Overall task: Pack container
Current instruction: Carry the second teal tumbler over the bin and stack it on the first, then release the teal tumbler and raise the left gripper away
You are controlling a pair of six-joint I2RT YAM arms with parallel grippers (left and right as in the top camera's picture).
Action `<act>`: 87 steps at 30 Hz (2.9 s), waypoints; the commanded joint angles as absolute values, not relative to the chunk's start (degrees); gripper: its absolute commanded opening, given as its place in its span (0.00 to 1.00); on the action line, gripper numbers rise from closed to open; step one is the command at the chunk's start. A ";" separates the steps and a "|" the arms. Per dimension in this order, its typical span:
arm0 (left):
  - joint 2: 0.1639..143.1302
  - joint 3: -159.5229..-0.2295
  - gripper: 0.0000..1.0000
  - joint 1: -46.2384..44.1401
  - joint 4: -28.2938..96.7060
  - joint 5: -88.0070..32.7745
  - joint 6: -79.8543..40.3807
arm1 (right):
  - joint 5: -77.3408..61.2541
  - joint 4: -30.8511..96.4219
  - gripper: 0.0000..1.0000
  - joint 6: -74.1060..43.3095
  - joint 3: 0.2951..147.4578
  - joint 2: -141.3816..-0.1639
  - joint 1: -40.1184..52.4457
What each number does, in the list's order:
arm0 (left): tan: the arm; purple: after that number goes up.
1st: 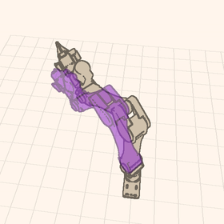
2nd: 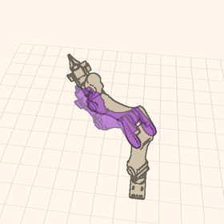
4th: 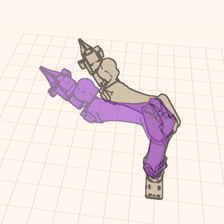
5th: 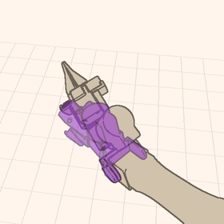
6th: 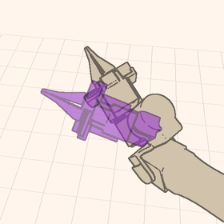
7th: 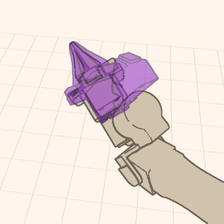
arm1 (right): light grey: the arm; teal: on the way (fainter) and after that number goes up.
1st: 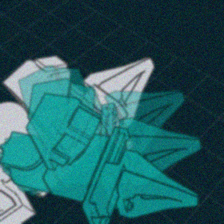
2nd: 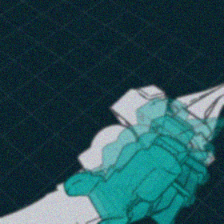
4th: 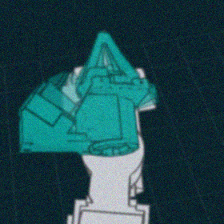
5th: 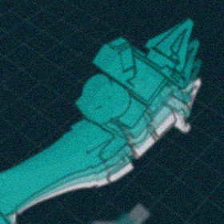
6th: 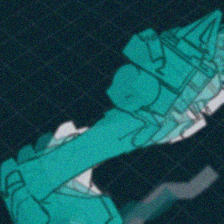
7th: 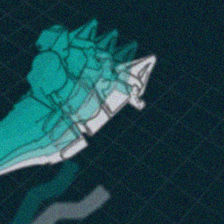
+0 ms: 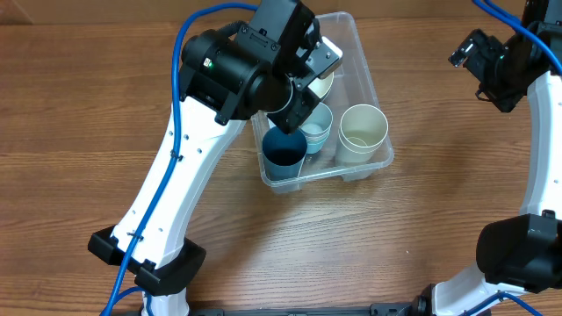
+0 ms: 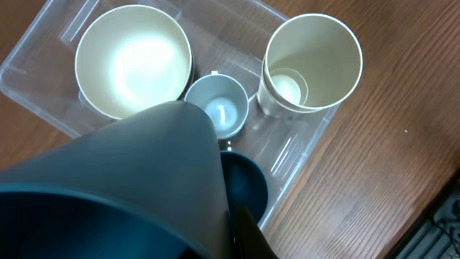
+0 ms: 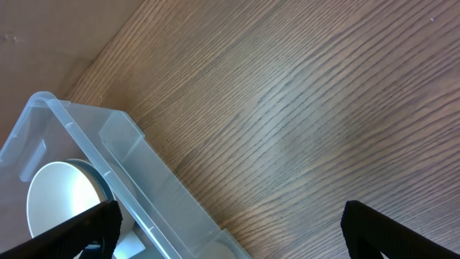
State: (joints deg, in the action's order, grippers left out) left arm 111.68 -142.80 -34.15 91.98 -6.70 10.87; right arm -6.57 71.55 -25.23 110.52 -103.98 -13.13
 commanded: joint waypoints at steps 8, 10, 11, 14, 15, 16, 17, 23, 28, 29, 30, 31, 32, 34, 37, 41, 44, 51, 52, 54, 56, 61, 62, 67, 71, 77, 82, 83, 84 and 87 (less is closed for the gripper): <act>111.85 -142.87 0.04 -36.77 96.82 -7.33 8.58 | -6.11 71.24 1.00 -25.36 111.77 -103.18 -13.21; 111.85 -142.87 0.04 -37.21 96.79 -7.40 8.58 | -6.11 71.24 1.00 -25.36 111.77 -103.18 -13.21; 111.85 -142.87 0.04 -37.26 96.79 -7.46 8.54 | -6.09 71.24 1.00 -25.36 111.77 -103.18 -13.21; 111.85 -142.87 0.04 -37.28 96.79 -7.55 8.40 | -6.09 71.24 1.00 -25.36 111.77 -103.18 -13.21; 111.85 -142.87 0.04 -37.26 96.79 -7.51 8.27 | -6.09 71.24 1.00 -25.36 111.77 -103.18 -13.21; 111.85 -142.85 0.04 -37.26 96.82 -7.51 8.08 | -6.11 71.24 1.00 -25.36 111.77 -103.18 -13.21; 111.85 -142.61 0.04 -37.26 96.82 -7.51 8.08 | -6.11 71.24 1.00 -25.36 111.77 -103.18 -13.21; 111.85 -141.36 0.04 -37.26 96.82 -7.51 6.94 | -6.09 71.24 1.00 -25.36 111.77 -103.18 -13.21; 111.85 -139.09 0.04 -37.26 96.82 -7.31 6.15 | -6.11 71.26 1.00 -25.36 111.77 -103.18 -13.21; 111.85 -138.45 0.04 -37.26 96.82 -7.31 6.13 | -6.09 71.24 1.00 -25.34 111.77 -103.18 -13.21; 111.85 -137.91 0.04 -37.26 96.82 -7.35 6.13 | -6.11 71.24 1.00 -25.36 111.77 -103.18 -13.21; 111.85 -137.43 0.04 -37.26 96.82 -7.33 5.91 | -6.09 71.24 1.00 -25.36 111.77 -103.18 -13.21; 111.85 -136.86 0.04 -37.26 96.82 -7.33 5.93 | -6.09 71.26 1.00 -25.36 111.77 -103.18 -13.21; 111.85 -136.03 0.04 -37.26 96.82 -7.25 5.98 | -6.11 71.24 1.00 -25.36 111.77 -103.18 -13.21; 111.85 -135.06 0.09 -37.19 96.82 -7.01 6.02 | -6.09 71.26 1.00 -25.36 111.77 -103.18 -13.21; 111.85 -134.93 0.43 -37.19 96.82 -6.94 6.44 | -6.11 71.24 1.00 -25.34 111.77 -103.18 -13.21; 111.85 -134.93 0.52 -37.19 96.82 -6.92 6.46 | -6.11 71.24 1.00 -25.36 111.77 -103.18 -13.21; 110.96 -135.28 0.51 -37.15 96.79 -4.67 6.11 | -6.09 71.24 1.00 -25.36 111.77 -103.18 -13.21; 110.21 -135.52 0.52 -37.15 96.79 -3.75 5.61 | -6.09 71.26 1.00 -25.34 111.77 -103.18 -13.21; 108.33 -136.46 0.55 -36.97 96.79 -1.52 4.29 | -6.11 71.24 1.00 -25.36 111.77 -103.18 -13.21; 106.04 -137.47 0.60 -36.38 96.49 1.85 2.09 | -6.11 71.24 1.00 -25.36 111.77 -103.18 -13.21; 99.31 -137.78 0.75 -32.14 92.64 7.09 -4.03 | -6.11 71.24 1.00 -25.36 111.77 -103.18 -13.21; 98.63 -137.78 0.77 -30.74 92.16 7.20 -4.45 | -6.09 71.24 1.00 -25.36 111.77 -103.18 -13.21; 99.46 -137.73 0.85 -22.61 92.51 11.66 -8.03 | -6.09 71.24 1.00 -25.36 111.77 -103.18 -13.21; 100.79 -137.73 0.93 -15.29 92.12 11.40 -11.57 | -6.09 71.24 1.00 -25.36 111.77 -103.18 -13.21; 101.71 -137.73 1.00 -10.07 91.02 10.50 -13.80 | -6.09 71.24 1.00 -25.36 111.77 -103.18 -13.21; 101.91 -137.73 1.00 -9.65 89.36 11.90 -13.76 | -6.09 71.24 1.00 -25.34 111.77 -103.18 -13.21; 101.91 -137.73 1.00 -9.65 88.84 12.62 -13.76 | -6.09 71.24 1.00 -25.36 111.77 -103.18 -13.21; 101.91 -137.73 1.00 -9.65 88.23 13.17 -13.76 | -6.09 71.24 1.00 -25.36 111.77 -103.18 -13.21; 101.91 -137.73 1.00 -9.65 87.07 13.54 -13.76 | -6.11 71.26 1.00 -25.36 111.77 -103.18 -13.21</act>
State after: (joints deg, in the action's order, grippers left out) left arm 101.82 -137.51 -10.02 87.99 11.53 -12.19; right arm -6.59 71.57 -25.26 110.52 -103.98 -13.13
